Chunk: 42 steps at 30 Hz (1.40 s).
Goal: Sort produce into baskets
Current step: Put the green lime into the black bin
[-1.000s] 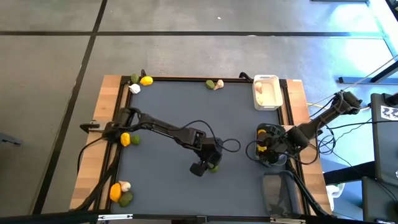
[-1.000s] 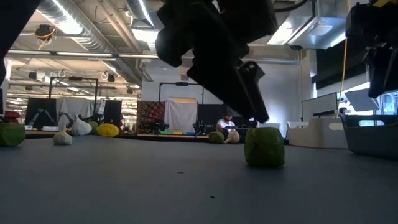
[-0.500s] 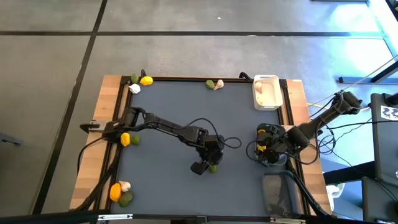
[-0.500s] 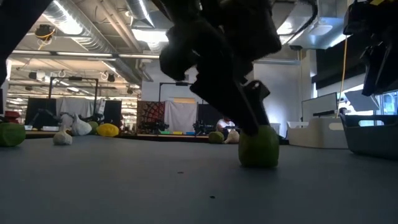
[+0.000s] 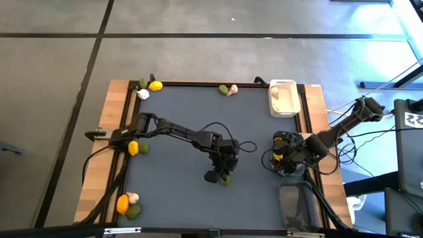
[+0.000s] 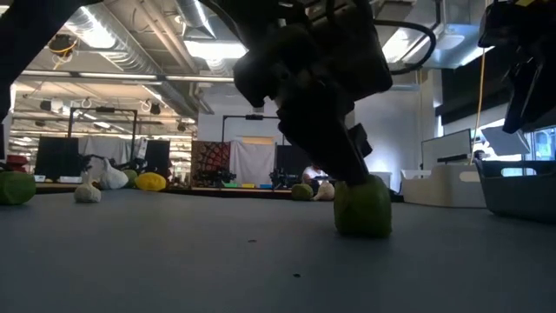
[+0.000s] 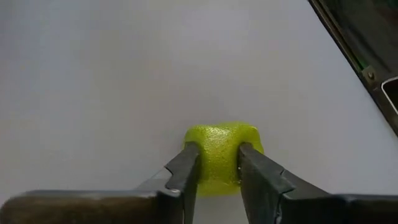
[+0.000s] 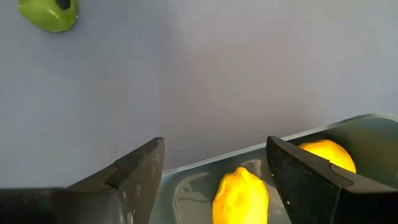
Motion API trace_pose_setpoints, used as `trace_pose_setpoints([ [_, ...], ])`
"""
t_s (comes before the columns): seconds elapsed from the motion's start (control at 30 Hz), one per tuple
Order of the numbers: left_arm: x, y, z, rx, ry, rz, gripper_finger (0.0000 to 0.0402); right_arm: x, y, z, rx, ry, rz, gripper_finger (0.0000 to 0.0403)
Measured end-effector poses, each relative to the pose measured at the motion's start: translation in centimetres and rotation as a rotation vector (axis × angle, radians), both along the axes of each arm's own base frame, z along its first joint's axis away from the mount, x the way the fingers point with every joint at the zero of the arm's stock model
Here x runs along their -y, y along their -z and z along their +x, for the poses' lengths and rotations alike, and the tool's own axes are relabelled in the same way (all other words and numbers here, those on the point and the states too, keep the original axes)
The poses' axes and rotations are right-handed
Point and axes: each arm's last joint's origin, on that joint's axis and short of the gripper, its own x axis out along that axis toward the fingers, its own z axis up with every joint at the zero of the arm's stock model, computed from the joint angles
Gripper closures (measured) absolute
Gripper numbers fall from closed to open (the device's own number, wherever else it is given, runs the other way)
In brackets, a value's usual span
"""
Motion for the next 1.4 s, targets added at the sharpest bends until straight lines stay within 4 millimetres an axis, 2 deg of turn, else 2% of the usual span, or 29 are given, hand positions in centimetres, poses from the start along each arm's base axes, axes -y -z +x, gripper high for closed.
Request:
trace_pose_setpoints([
  [0.27, 0.0, -0.8, 0.0, -0.028, -0.041, 0.026, 0.0333, 0.0, 0.0, 0.0, 0.003, 0.001, 0.002, 0.0123],
  [0.6, -0.2, -3.7, 0.6, -0.057, -0.076, 0.150, 0.0347, -0.2, -0.2, 0.4, 0.044, -0.010, 0.016, 0.0123],
  [0.9, -0.4, -5.5, 0.7, -0.068, -0.086, 0.249, 0.0353, -0.3, -0.2, 0.5, 0.058, -0.016, 0.021, 0.0123],
  [1.17, -0.4, -8.1, 1.2, -0.028, -0.074, 0.285, 0.0353, -0.3, -0.4, 0.9, 0.125, 0.000, -0.018, 0.0123],
  [1.4, -0.5, -10.8, 1.5, 0.026, -0.105, 0.339, 0.0353, -1.1, -1.3, 2.1, 0.273, -0.108, -0.012, 0.0123],
])
